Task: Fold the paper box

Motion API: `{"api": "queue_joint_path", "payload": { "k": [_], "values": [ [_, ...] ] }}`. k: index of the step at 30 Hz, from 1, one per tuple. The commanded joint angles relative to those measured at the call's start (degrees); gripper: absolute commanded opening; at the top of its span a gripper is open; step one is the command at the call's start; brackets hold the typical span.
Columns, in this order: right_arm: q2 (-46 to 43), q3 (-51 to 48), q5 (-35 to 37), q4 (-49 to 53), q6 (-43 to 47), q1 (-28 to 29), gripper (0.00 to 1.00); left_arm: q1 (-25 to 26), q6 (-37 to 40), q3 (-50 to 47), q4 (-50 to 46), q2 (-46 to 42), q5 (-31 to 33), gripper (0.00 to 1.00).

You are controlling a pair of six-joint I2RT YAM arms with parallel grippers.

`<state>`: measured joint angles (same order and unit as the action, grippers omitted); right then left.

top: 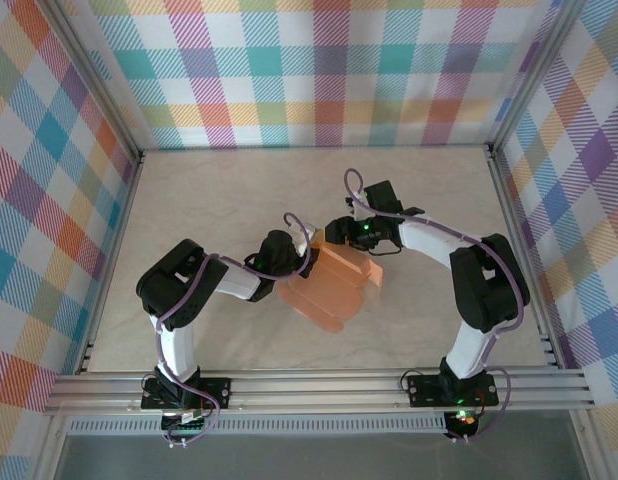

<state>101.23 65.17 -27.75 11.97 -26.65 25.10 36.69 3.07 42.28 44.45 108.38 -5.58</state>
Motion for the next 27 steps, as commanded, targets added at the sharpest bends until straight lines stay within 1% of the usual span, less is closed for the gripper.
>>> {"api": "queue_joint_path", "payload": {
  "k": [1, 3, 6, 11, 17, 21, 24, 27],
  "values": [
    [1.1, 1.2, -1.1, -0.7, 0.1, 0.1, 0.57, 0.5, 0.0, 1.2, -2.5, 1.1, 1.4, 0.09],
    [1.4, 1.2, 0.1, 0.2, 0.6, 0.0, 0.55, 0.5, -0.2, 1.2, -2.3, 1.0, 1.3, 0.10],
    [1.5, 0.9, 0.8, 0.5, 0.8, 0.0, 0.54, 0.5, -0.4, 0.9, -2.1, 0.5, 1.7, 0.20],
    [1.3, 0.8, 1.4, 0.5, 0.7, -0.1, 0.53, 0.5, -0.2, 0.0, -1.9, -0.4, 2.4, 0.27],
    [1.2, 0.3, 0.2, -0.4, -0.5, -0.5, 0.53, 0.5, -0.5, -1.9, -0.5, -2.3, 3.0, 0.32],
    [1.2, -0.1, -0.3, -1.4, -1.5, -0.9, 0.53, 0.5, -1.2, -3.4, 2.5, -3.7, 2.5, 0.40],
    [1.2, -0.4, -1.0, -2.0, -1.8, -1.0, 0.53, 0.5, -1.5, -4.6, 5.8, -3.7, 3.6, 0.42],
    [1.3, -0.6, -1.4, -2.0, -1.9, -1.1, 0.53, 0.5, -1.4, -4.5, 7.0, -3.7, 3.4, 0.46]
  ]
}}
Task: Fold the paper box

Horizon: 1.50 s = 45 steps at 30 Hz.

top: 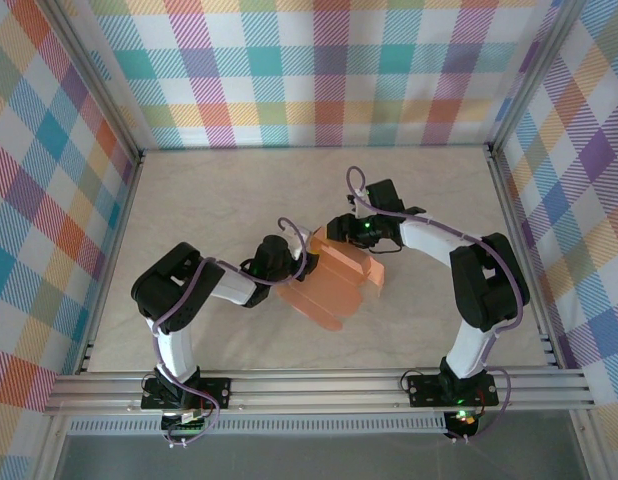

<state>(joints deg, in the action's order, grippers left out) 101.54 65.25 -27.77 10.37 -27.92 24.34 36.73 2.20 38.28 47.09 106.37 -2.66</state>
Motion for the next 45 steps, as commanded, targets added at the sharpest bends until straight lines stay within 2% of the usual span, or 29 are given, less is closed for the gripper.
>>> {"api": "queue_joint_path", "payload": {
  "k": [1, 7, 13, 19, 34, 38, 41, 42, 45],
  "values": [
    [1.0, -0.8, -1.5, -0.6, -0.7, -0.3, 0.53, 0.4, -0.6, -0.2, 4.5, -1.7, 0.4, 0.47],
    [1.0, -1.2, -2.5, -1.4, -1.0, -0.3, 0.53, 0.4, -0.9, 1.4, 4.2, -1.0, -0.4, 0.49],
    [1.2, -1.4, -3.7, -2.2, -1.6, -0.3, 0.53, 0.4, -1.2, 2.7, 2.4, -2.0, 2.1, 0.43],
    [2.0, -1.5, -5.3, -3.4, -2.4, -0.4, 0.53, 0.5, -2.8, 4.3, 2.8, -0.8, 1.0, 0.39],
    [2.2, -1.6, -6.2, -4.2, -3.5, -0.3, 0.53, 0.5, -5.0, 5.4, 1.8, 0.9, 1.2, 0.00],
    [1.9, -1.6, -6.2, -4.1, -3.5, -0.3, 0.53, 0.5, -4.9, 5.4, 1.7, 1.1, 1.0, 0.00],
    [1.8, -1.6, -6.0, -4.0, -3.5, -0.3, 0.53, 0.5, -4.8, 5.0, 1.1, 0.9, 0.9, 0.25],
    [1.8, -1.6, -5.9, -4.0, -3.4, -0.4, 0.53, 0.5, -4.7, 4.7, 1.1, 0.7, 1.0, 0.29],
    [1.7, -1.6, -5.7, -4.0, -3.4, -0.4, 0.53, 0.5, -4.7, 3.3, 1.1, 0.1, 1.6, 0.31]
  ]
}}
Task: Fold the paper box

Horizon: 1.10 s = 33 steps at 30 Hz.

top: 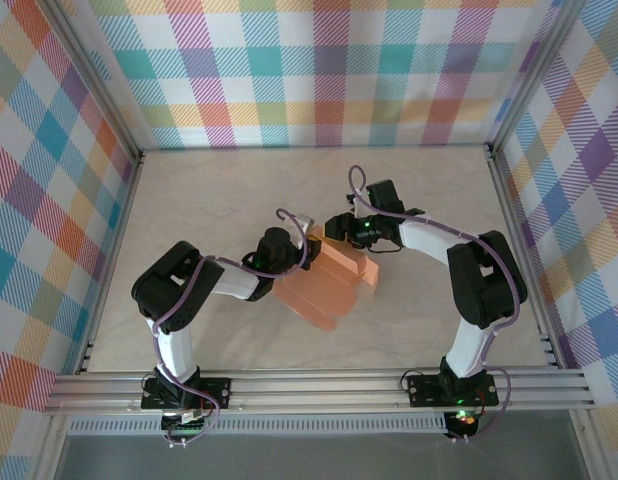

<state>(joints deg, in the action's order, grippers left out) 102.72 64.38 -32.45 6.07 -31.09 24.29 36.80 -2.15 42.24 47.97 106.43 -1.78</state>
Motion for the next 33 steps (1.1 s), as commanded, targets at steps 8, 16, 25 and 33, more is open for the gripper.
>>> {"api": "queue_joint_path", "payload": {
  "k": [8, 16, 25, 33],
  "values": [
    [0.9, -0.5, -1.2, 0.0, -0.5, -0.4, 0.53, 0.5, -1.6, -2.0, 0.4, 0.9, -0.2, 0.29],
    [-0.7, -0.7, -1.0, -0.1, -0.6, -0.4, 0.60, 0.5, -1.9, -0.4, -1.1, 1.4, -0.5, 0.07],
    [-6.1, -1.5, 1.5, -0.7, -1.1, -0.5, 0.82, 0.4, -4.2, 0.0, -1.1, 1.4, -1.3, 0.02],
    [-13.3, -3.6, 8.6, 1.4, 0.2, -1.9, 0.85, 0.1, -0.3, 2.1, -13.7, -3.8, 0.8, 0.00]
  ]
}}
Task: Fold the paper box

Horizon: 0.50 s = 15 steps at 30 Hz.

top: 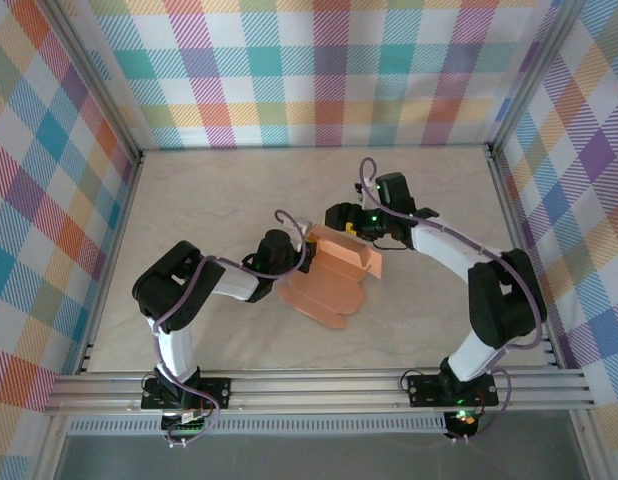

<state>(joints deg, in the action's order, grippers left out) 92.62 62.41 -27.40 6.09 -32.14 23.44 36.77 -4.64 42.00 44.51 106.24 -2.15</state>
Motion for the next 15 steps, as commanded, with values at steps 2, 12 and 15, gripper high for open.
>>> {"api": "queue_joint_path", "payload": {
  "k": [2, 12, 15],
  "values": [
    [-5.1, -2.3, 4.4, 1.7, 1.4, -2.0, 0.86, -0.2, 4.5, 5.6, -21.0, -6.1, 0.8, 0.00],
    [-11.1, -6.6, 5.3, 3.3, 3.3, -8.2, 0.87, -0.5, 12.6, 32.8, -79.9, -9.1, 5.0, 0.00],
    [-11.2, -8.1, 4.7, 2.7, 3.8, -9.6, 0.87, -0.5, 15.6, 39.3, -91.2, -7.3, 6.3, 0.00]
  ]
}}
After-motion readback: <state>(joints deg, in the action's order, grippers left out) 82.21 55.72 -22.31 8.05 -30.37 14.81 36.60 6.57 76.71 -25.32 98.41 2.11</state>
